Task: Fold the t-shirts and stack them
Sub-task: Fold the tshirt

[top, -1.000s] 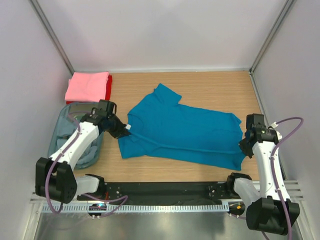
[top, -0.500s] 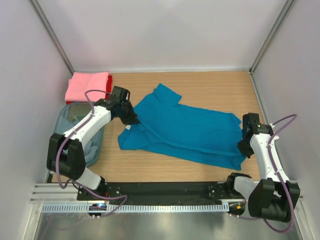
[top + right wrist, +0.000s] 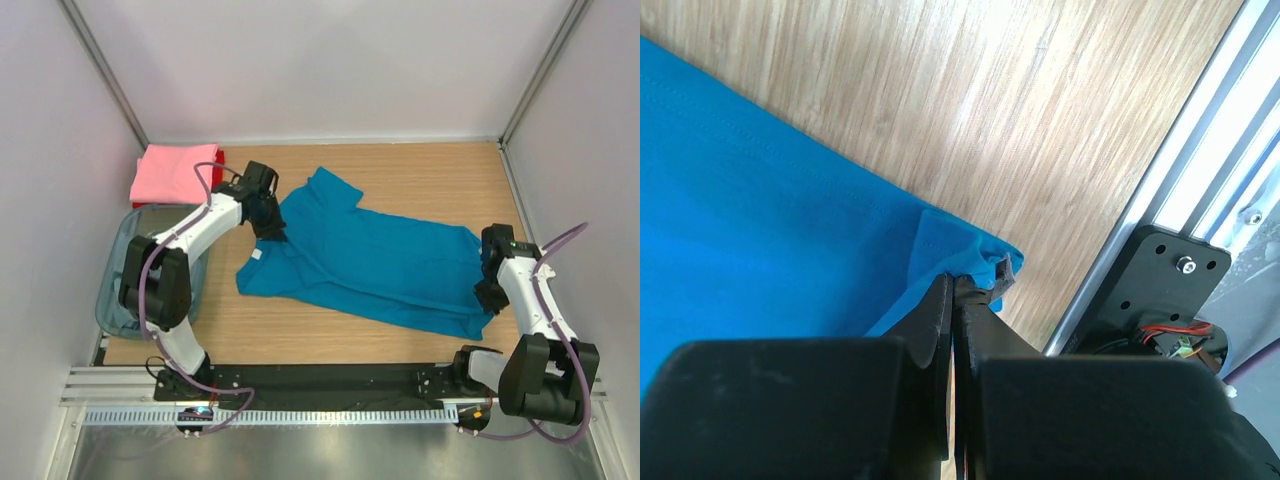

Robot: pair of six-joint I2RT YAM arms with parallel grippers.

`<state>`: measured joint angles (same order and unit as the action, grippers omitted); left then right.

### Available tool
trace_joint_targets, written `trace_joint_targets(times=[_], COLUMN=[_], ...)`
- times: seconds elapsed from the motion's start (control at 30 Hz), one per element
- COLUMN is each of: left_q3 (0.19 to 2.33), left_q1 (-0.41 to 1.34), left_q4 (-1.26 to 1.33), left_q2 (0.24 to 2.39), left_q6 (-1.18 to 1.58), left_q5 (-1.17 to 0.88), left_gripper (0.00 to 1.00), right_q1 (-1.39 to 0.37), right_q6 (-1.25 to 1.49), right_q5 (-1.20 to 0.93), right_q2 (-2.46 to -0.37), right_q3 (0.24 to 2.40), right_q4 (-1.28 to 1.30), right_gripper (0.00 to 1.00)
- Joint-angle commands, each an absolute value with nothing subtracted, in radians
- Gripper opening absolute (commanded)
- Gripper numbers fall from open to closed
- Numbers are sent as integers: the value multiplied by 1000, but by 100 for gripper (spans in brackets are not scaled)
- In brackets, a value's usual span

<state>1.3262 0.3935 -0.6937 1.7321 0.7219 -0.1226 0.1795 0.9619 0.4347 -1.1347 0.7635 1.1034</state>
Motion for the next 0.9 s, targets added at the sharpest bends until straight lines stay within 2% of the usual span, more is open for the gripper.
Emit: trace_joint_targets(times=[0.0, 0.23, 0.53, 0.7, 0.77, 0.83, 0.87], left_q3=[1382, 1439, 1480, 1551, 1569, 1609, 1627], left_q1=[394, 394, 394, 394, 394, 396, 396], left_q4=[-742, -796, -844, -940, -966, -1005, -1023], left_q2=[1761, 1818, 1847, 1890, 1894, 1899, 1898], left_q6=[669, 667, 693, 721, 726, 724, 726], left_q5=[-68, -23, 34, 130, 158, 160, 163], left_gripper=[0, 0, 0, 0, 0, 12, 20], right_q1=[179, 179, 179, 179, 179, 179, 179], right_q6=[996, 1017, 951, 933, 916, 908, 899], right_q5=[502, 529, 492, 489, 477, 454, 440], right_q2=[-1160, -1230, -1200, -1221, -1229, -1235, -1239], right_q3=[775, 767, 765, 776, 779, 799, 810], right_q4=[1083, 1086, 980, 966, 957, 959, 960], right_gripper=[1, 1, 1, 1, 4, 10, 18])
